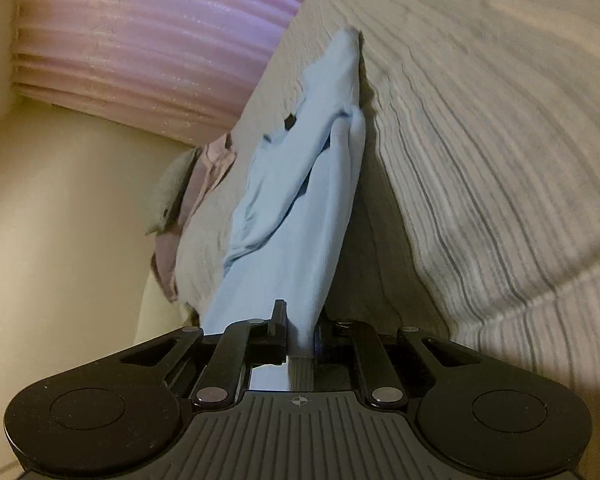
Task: Fold clothes
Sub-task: 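Lift the hem with both grippers and fold it toward the collar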
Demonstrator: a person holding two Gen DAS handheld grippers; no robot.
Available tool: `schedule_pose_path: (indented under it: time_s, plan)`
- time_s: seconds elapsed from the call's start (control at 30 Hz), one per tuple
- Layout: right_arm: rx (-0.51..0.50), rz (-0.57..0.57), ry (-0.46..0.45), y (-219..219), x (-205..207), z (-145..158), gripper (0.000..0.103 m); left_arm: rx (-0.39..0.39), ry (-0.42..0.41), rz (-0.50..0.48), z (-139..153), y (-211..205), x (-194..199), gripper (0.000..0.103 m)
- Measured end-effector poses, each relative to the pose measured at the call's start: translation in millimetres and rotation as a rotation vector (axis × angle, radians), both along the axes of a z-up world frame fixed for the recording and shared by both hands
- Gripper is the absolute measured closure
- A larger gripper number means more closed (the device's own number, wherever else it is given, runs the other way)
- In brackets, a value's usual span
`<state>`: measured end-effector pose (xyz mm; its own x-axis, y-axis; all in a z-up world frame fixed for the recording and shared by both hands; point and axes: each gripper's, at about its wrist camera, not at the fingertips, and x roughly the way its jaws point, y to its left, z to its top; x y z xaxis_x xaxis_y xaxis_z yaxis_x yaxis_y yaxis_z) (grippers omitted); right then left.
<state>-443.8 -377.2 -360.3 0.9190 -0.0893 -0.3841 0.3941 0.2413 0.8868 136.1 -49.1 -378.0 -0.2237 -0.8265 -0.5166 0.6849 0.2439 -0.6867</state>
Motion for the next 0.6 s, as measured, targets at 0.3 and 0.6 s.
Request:
schedule_pose_path:
  time_s: [0.3, 0.6]
  plan:
    - [-0.038, -0.010, -0.019, 93, -65, 50, 0.093, -0.099, -0.017, 0.028, 49, 64, -61, 0.097]
    - [0.034, -0.062, -0.060, 204, -143, 34, 0.093, -0.171, 0.026, 0.049, 44, 202, -131, 0.097]
